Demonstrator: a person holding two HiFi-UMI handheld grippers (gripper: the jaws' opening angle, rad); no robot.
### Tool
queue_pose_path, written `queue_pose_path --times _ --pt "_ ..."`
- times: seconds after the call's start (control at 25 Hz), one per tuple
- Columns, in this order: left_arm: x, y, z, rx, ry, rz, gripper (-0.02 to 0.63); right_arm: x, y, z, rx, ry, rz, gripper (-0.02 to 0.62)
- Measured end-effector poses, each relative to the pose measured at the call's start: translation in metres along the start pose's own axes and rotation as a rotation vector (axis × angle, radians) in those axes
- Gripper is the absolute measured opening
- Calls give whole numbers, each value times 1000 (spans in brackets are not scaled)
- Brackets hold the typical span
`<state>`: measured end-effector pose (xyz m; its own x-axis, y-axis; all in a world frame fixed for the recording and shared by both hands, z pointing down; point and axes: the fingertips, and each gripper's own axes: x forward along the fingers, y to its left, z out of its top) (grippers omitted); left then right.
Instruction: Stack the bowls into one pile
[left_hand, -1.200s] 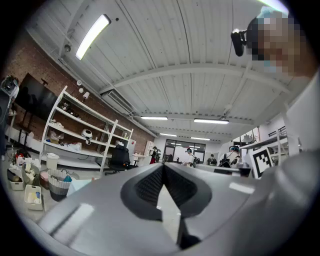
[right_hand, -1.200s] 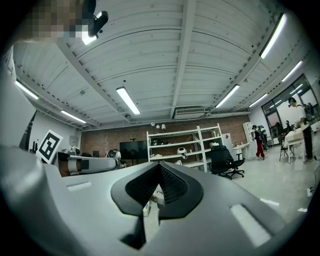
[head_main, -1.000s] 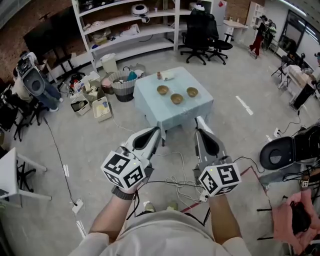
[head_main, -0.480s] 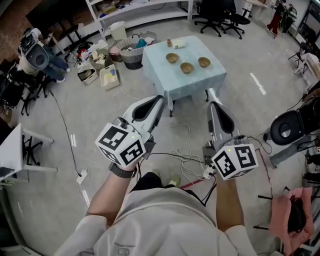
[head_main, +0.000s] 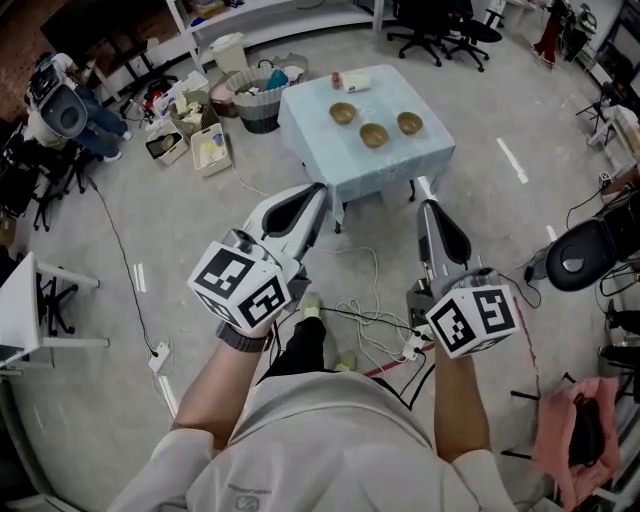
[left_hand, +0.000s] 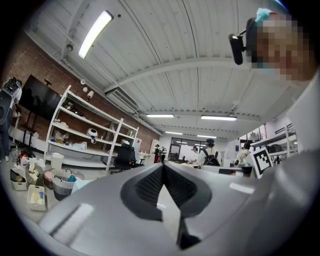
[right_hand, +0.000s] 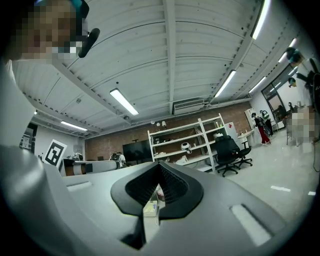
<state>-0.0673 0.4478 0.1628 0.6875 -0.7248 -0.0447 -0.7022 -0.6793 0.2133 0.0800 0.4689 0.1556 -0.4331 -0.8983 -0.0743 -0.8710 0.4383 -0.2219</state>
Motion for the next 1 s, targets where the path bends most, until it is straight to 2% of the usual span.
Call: queue_pose_path --times 0.52,0.68,1.0 --pt "93 139 -6 -21 12 -75 6 157 -39 -34 18 42 -96 8" --pt "119 167 -9 -5 25 -118 6 192 -50 -43 33 48 -135 8" --pt "154 198 -29 -32 60 -154 6 226 -73 -58 71 69 -184 8"
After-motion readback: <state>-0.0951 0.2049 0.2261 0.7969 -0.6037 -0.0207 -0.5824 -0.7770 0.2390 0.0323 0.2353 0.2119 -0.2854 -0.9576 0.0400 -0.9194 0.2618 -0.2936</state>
